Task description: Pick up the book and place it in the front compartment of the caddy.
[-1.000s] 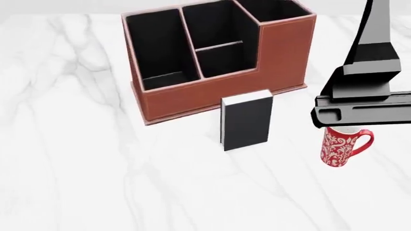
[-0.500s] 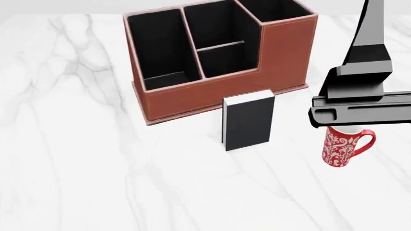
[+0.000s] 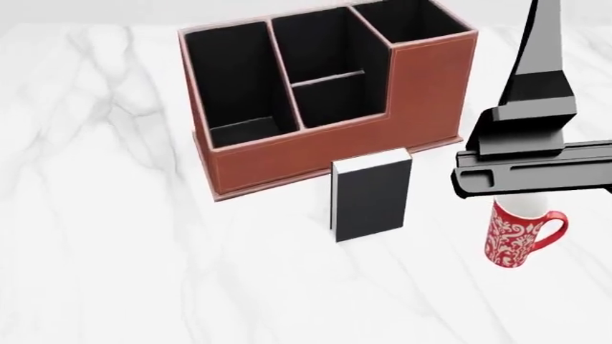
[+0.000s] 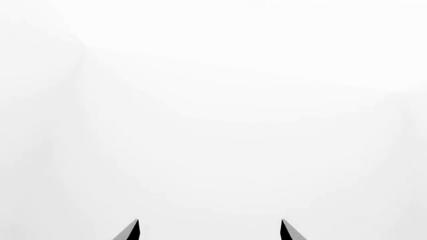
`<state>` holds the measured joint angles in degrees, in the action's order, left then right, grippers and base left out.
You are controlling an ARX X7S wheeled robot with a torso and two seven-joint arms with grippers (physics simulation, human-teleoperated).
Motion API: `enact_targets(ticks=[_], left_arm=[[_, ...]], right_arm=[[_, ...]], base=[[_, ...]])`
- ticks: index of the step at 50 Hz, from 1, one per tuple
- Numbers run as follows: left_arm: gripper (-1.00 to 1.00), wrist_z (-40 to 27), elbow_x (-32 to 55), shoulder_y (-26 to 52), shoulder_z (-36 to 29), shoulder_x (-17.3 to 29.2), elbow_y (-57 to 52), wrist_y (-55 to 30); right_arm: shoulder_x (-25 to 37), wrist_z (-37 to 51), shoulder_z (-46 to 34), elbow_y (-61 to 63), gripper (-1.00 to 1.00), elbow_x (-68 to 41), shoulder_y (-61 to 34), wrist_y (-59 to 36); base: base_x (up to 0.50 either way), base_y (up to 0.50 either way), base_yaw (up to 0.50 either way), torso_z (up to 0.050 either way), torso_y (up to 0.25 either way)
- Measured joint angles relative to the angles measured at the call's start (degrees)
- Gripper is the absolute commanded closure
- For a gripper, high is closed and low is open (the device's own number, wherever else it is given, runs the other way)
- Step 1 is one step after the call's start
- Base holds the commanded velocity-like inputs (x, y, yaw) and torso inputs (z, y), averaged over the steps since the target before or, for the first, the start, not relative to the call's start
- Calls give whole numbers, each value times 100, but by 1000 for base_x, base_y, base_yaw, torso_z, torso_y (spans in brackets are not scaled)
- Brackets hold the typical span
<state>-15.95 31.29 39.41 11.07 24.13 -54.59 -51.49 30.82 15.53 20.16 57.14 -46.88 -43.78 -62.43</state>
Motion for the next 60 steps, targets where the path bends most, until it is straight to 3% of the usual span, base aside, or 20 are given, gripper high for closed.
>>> enact_targets(ticks=[60], left_arm=[[-100,-366,368,-72,-52,327,100,260]], right_arm=[[235,164,-197,-108,-100,-289,277,404]], base=[[500,-72,0,0,1]])
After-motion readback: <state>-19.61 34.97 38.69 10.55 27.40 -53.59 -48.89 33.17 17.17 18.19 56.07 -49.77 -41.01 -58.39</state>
